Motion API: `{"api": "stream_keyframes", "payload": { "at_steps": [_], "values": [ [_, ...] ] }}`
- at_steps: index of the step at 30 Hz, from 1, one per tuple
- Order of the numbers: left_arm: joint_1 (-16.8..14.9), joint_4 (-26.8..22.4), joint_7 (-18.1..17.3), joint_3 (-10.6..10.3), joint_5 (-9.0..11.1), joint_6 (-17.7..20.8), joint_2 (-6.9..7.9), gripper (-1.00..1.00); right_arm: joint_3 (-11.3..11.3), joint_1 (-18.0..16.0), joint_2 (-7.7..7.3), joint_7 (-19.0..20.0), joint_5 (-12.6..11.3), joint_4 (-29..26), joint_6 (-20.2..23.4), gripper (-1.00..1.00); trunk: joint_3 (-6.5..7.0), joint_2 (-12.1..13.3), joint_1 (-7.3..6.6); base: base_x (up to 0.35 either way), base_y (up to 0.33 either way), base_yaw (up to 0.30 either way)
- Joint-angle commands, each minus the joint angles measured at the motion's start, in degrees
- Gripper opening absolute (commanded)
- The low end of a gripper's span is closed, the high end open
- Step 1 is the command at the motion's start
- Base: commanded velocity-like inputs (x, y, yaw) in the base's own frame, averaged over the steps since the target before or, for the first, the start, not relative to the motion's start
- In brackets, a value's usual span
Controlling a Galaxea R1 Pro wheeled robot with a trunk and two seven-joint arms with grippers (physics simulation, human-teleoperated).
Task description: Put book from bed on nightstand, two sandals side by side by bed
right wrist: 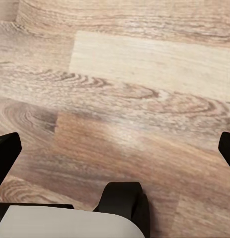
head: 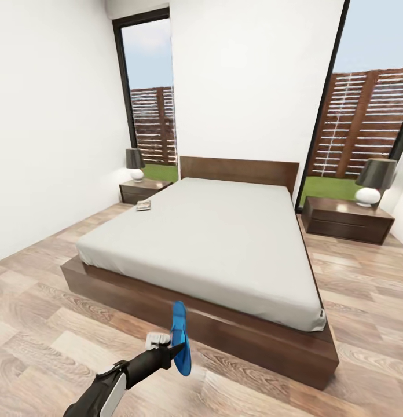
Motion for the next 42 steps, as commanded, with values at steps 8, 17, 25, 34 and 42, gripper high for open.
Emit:
{"api": "stream_keyframes", "payload": {
  "at_steps": [8, 17, 25, 34, 42],
  "values": [
    [-0.04, 0.06, -0.24, 0.08, 0.54, 0.60, -0.03, -1.00, -0.18, 0.01, 0.01, 0.31, -0.48, -0.05, 0.41, 1.00, -0.07, -0.02, -0.01, 0.000, 0.000, 0.266],
    [-0.04, 0.02, -0.24, 0.08, 0.54, 0.60, -0.01, -1.00, -0.18, 0.01, 0.01, 0.31, -0.45, -0.05, 0.41, 1.00, -0.07, -0.02, -0.01, 0.000, 0.000, 0.267],
    [-0.04, 0.00, -0.24, 0.09, 0.54, 0.60, -0.01, -1.00, -0.17, 0.01, 0.01, 0.31, -0.45, -0.05, 0.41, 1.00, -0.07, -0.02, -0.01, 0.000, 0.000, 0.273],
    [-0.04, -0.04, -0.24, 0.18, 0.54, 0.60, 0.03, -1.00, -0.18, 0.01, 0.01, 0.31, -0.45, -0.05, 0.41, 1.00, -0.07, -0.02, -0.01, 0.004, 0.000, 0.279],
    [-0.04, -0.09, -0.18, 0.33, 0.54, 0.60, 0.17, -1.00, -0.18, 0.01, 0.01, 0.31, -0.45, -0.02, 0.41, 1.00, -0.07, -0.02, -0.01, 0.253, 0.000, 0.216]
  ]
}}
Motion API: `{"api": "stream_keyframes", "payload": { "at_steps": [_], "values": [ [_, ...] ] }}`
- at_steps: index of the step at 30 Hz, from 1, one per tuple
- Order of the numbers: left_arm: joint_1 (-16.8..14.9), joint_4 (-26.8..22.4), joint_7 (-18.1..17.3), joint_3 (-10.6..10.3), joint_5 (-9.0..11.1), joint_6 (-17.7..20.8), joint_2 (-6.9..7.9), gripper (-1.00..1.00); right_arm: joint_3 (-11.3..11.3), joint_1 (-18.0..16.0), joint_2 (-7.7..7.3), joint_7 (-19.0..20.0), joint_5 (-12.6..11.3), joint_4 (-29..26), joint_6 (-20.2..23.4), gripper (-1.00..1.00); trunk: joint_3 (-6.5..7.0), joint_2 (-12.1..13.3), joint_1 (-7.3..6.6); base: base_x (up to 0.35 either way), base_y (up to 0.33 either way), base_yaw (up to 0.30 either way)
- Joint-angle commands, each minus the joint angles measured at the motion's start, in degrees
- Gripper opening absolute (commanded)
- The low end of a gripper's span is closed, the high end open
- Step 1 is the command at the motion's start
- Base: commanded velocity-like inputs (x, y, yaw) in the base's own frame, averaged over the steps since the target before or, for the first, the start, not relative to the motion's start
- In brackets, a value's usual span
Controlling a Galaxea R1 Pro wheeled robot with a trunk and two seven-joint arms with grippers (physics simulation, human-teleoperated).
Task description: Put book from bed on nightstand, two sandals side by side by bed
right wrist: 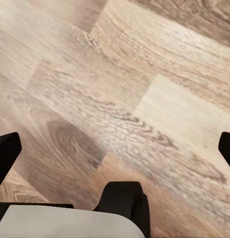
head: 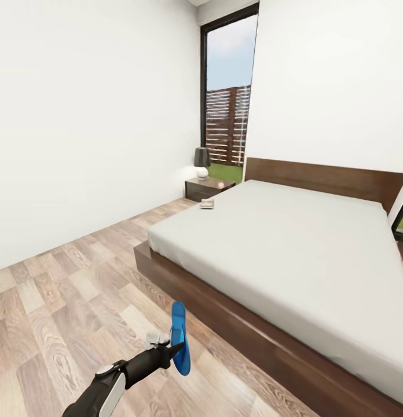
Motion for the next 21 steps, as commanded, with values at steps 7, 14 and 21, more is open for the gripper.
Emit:
{"api": "stream_keyframes", "payload": {
  "at_steps": [7, 14, 21],
  "values": [
    [-0.04, 0.00, -0.32, 0.11, 0.60, 0.61, -0.04, -1.00, -0.17, 0.01, 0.01, 0.29, -0.50, -0.03, 0.41, 1.00, -0.05, -0.02, 0.03, 0.329, 0.000, 0.022],
    [-0.04, -0.06, -0.45, 0.11, 0.65, 0.61, -0.05, -1.00, -0.17, 0.01, 0.01, 0.29, -0.50, -0.06, 0.46, 1.00, -0.05, -0.02, 0.03, 0.290, 0.000, 0.095],
    [-0.03, -0.06, -0.49, 0.11, 0.66, 0.61, -0.09, -1.00, -0.17, 0.01, 0.01, 0.29, -0.51, -0.02, 0.49, 1.00, -0.05, -0.02, 0.03, 0.041, 0.000, 0.250]
  ]
}}
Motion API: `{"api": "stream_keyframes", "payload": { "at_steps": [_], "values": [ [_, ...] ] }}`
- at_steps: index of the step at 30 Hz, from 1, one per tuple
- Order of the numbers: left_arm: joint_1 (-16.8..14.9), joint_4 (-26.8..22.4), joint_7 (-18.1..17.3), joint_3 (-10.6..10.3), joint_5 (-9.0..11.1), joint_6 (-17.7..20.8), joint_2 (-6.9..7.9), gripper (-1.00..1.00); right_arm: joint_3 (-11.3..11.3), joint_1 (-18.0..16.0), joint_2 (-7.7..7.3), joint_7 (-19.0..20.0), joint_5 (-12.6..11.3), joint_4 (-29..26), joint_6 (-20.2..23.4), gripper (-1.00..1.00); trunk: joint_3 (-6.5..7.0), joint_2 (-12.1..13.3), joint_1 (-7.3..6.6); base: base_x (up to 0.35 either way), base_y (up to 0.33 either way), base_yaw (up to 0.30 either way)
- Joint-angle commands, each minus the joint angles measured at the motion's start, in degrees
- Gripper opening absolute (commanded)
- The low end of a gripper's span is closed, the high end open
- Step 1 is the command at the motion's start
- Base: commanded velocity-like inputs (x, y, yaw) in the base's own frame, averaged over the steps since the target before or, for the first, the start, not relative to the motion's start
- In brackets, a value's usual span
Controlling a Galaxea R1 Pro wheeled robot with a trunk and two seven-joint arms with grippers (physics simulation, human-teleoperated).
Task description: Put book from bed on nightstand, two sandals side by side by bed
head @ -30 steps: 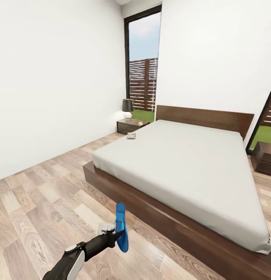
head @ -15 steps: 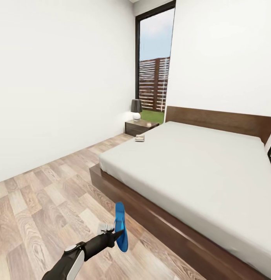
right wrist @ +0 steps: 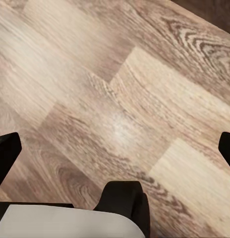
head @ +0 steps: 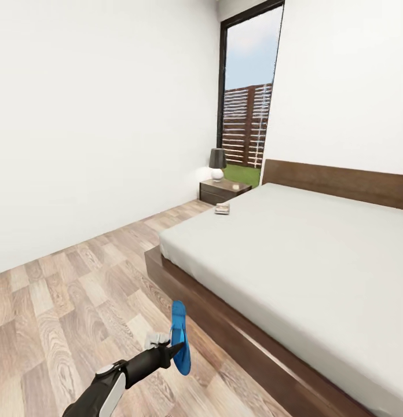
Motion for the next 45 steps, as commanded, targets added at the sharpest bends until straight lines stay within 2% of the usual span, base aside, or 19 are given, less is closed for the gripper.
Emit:
{"api": "stream_keyframes", "payload": {
  "at_steps": [1, 9, 14, 37, 45],
  "values": [
    [-0.05, 0.03, -0.26, 0.10, 0.52, 0.60, -0.02, -1.00, -0.19, 0.01, 0.01, 0.31, -0.51, -0.06, 0.42, 1.00, -0.05, -0.02, -0.01, 0.006, 0.000, 0.284],
    [-0.05, 0.03, -0.26, 0.10, 0.52, 0.60, -0.04, -1.00, -0.19, 0.01, 0.01, 0.31, -0.52, -0.07, 0.38, 1.00, -0.05, -0.02, -0.01, 0.014, 0.000, 0.288],
    [-0.03, 0.07, -0.18, 0.10, 0.52, 0.67, -0.05, -1.00, -0.19, 0.01, 0.01, 0.31, -0.51, -0.06, 0.34, 1.00, -0.05, -0.02, -0.01, 0.245, 0.000, 0.239],
    [-0.05, 0.08, -0.17, 0.10, 0.52, 0.60, -0.05, -1.00, -0.12, 0.01, 0.01, 0.31, -0.51, -0.07, 0.34, 1.00, -0.05, -0.02, -0.01, 0.319, 0.000, 0.014],
    [-0.05, 0.08, -0.17, 0.10, 0.52, 0.60, -0.05, -1.00, -0.11, 0.01, 0.03, 0.30, -0.51, -0.07, 0.34, 1.00, -0.05, -0.02, -0.01, 0.270, 0.000, 0.221]
  ]
}}
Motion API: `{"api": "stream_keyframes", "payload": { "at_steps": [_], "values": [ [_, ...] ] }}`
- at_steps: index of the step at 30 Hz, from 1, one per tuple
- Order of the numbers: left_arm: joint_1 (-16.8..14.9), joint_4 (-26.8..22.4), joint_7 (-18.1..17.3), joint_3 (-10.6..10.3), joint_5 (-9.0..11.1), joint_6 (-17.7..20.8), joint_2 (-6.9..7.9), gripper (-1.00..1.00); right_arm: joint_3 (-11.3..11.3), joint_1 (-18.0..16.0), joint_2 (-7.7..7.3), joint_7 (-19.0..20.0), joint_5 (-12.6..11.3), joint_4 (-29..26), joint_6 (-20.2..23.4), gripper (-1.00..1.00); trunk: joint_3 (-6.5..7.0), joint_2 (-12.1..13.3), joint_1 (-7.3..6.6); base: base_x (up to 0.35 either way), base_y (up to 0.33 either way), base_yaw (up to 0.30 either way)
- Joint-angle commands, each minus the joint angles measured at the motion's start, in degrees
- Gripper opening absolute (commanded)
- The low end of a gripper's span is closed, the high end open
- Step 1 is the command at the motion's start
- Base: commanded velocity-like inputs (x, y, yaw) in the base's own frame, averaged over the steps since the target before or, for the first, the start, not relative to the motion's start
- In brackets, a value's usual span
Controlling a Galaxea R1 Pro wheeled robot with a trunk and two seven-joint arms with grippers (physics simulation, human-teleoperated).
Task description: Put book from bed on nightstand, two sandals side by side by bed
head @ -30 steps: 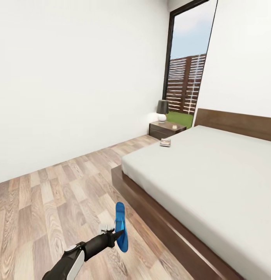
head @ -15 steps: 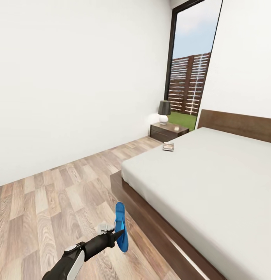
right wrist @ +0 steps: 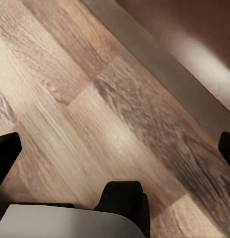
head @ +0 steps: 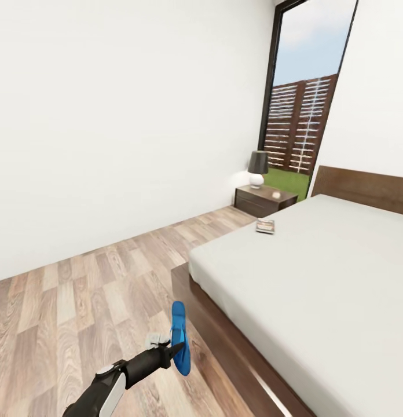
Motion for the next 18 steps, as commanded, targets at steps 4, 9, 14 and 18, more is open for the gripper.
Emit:
{"api": "stream_keyframes", "payload": {
  "at_steps": [4, 9, 14, 18],
  "values": [
    [-0.04, 0.02, -0.26, 0.10, 0.57, 0.61, -0.03, -1.00, -0.19, 0.01, 0.00, 0.30, -0.51, -0.04, 0.41, 1.00, -0.05, -0.02, 0.00, 0.042, 0.000, 0.288],
    [-0.04, 0.02, -0.26, 0.11, 0.57, 0.61, -0.03, -1.00, -0.18, 0.01, -0.01, 0.32, -0.51, -0.05, 0.41, 1.00, -0.05, -0.02, 0.00, 0.005, 0.000, 0.291],
    [-0.04, 0.02, -0.26, 0.11, 0.57, 0.61, -0.03, -1.00, -0.18, 0.01, 0.04, 0.30, -0.51, -0.07, 0.41, 1.00, -0.05, -0.02, 0.00, 0.126, 0.000, 0.292],
    [-0.05, 0.02, -0.26, 0.11, 0.57, 0.61, -0.03, -1.00, -0.19, 0.01, 0.03, 0.28, -0.51, -0.05, 0.41, 1.00, -0.05, -0.02, 0.00, 0.284, 0.000, 0.292]
  ]
}}
